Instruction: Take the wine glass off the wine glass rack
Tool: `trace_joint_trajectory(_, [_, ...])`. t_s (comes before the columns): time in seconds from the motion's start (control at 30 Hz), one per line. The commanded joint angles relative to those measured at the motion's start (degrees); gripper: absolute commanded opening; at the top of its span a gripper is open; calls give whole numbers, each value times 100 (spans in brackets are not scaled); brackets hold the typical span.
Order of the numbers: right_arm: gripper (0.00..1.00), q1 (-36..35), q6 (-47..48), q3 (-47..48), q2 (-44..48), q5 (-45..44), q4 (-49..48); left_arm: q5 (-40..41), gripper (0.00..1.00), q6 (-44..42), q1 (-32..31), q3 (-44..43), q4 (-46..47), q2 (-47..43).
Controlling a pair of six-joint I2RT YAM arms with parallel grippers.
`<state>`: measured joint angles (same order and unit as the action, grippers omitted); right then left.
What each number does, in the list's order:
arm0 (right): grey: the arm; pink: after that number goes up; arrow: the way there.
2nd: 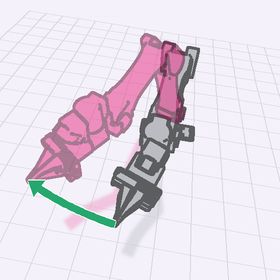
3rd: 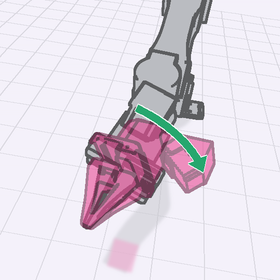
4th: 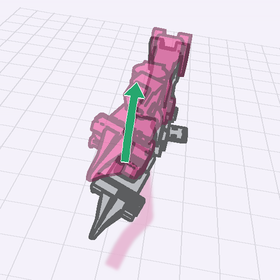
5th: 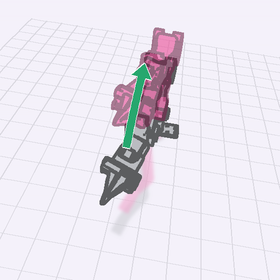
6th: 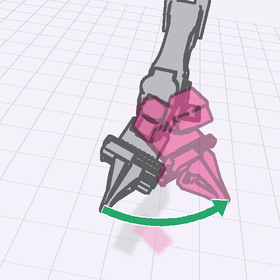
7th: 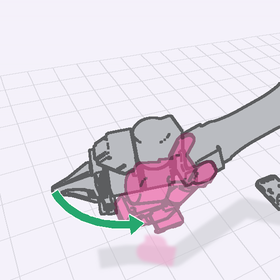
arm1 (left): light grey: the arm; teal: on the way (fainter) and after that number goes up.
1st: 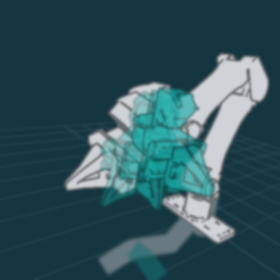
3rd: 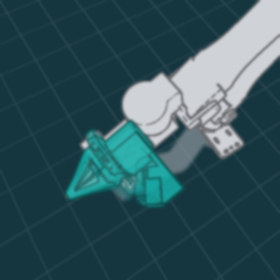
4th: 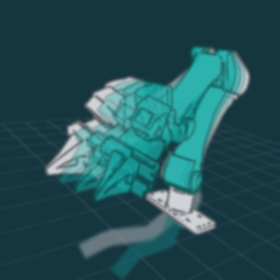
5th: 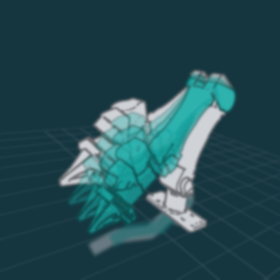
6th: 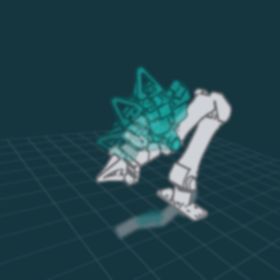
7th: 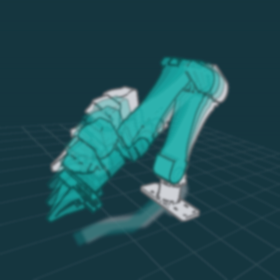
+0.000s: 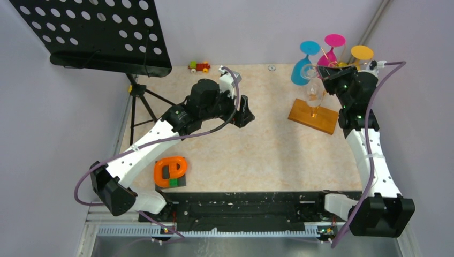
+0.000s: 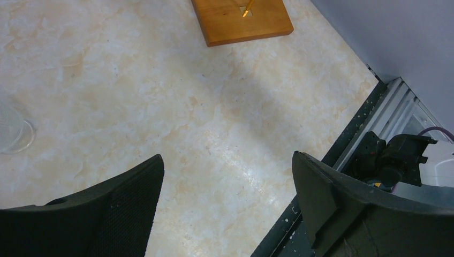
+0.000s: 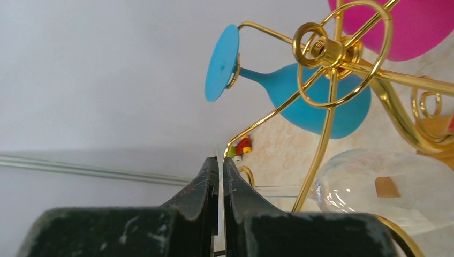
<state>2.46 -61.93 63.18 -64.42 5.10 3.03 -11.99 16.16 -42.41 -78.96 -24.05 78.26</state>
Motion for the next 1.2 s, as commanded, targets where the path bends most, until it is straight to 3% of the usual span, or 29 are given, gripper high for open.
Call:
trace_joint_trajectory(0.0, [0,44,-301,-76,-38,606,-1064,4,92,36,5,-214,100,-176])
trace_joint_trajectory(0.2, [0,44,-343,-97,-185,902,-1429,17,93,14,0,-208,92,-177])
trace_joint_trajectory(0.6, [0,44,-309,-73,-456,445,-1853,35,93,-39,5,-184,111,-226])
trace_joint_trajectory(1.17, [0,44,-626,290,-27,-1020,-314,156,93,-49,4,-117,88,-360])
